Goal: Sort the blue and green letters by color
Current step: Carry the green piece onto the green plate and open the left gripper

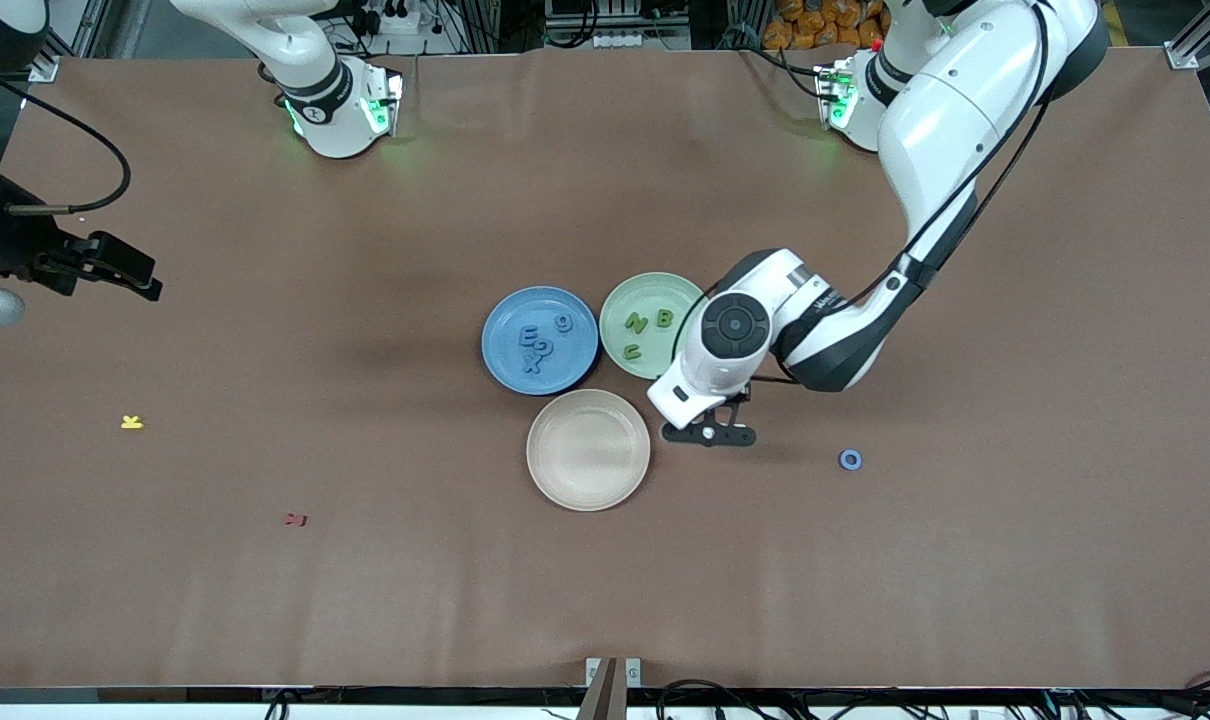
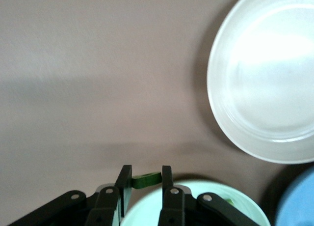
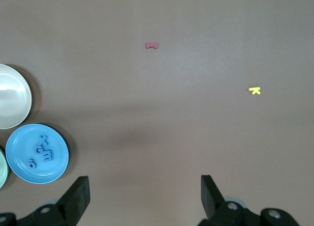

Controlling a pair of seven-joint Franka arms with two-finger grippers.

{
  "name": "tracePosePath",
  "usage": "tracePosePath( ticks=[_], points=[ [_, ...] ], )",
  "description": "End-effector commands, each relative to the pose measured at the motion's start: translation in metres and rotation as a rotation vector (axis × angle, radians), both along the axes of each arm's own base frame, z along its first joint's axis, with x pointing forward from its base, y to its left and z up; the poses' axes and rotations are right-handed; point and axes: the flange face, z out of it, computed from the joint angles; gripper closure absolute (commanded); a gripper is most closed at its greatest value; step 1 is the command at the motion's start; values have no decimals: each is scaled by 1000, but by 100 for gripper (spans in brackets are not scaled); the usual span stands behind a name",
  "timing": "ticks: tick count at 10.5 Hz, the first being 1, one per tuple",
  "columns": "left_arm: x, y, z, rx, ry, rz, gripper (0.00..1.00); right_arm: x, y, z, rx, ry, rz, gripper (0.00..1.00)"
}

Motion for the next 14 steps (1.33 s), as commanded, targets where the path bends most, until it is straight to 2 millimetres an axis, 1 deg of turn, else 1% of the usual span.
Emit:
tracePosePath(
  ticks=[1,2,4,5,6,7,9,10,11,12,13,14],
  points=[
    [-31,-16,17,32,110,78,100,-3,-2,1,12,11,10,0],
    [-40,-23,17,52,130,116,100,-3,-2,1,12,12,10,0],
    [-66,-47,19,80,154,138,100,-3,-2,1,12,11,10,0],
    [-73,-54,18,90,161,150,82,-3,-2,0,12,11,10,0],
    [-75,-54,16,90,170,152,1,-2,-1,-2,12,14,12,0],
    [-74,-54,17,88,170,149,0,-2,-1,-2,12,14,12,0],
    [-68,-53,27,78,154,166,0,-2,-1,-2,12,15,12,0],
    [-65,-52,47,63,127,170,0,-2,-2,-2,12,15,10,0],
    [-61,-47,74,53,81,178,0,-2,-2,-2,12,14,10,0],
    [-53,-36,114,41,10,197,0,-2,-1,-2,12,15,12,0],
    [-45,-22,149,35,-61,215,0,-2,-2,-2,12,17,10,0],
    [-31,2,176,31,-108,252,0,-2,-2,-2,12,17,10,0]
  ],
)
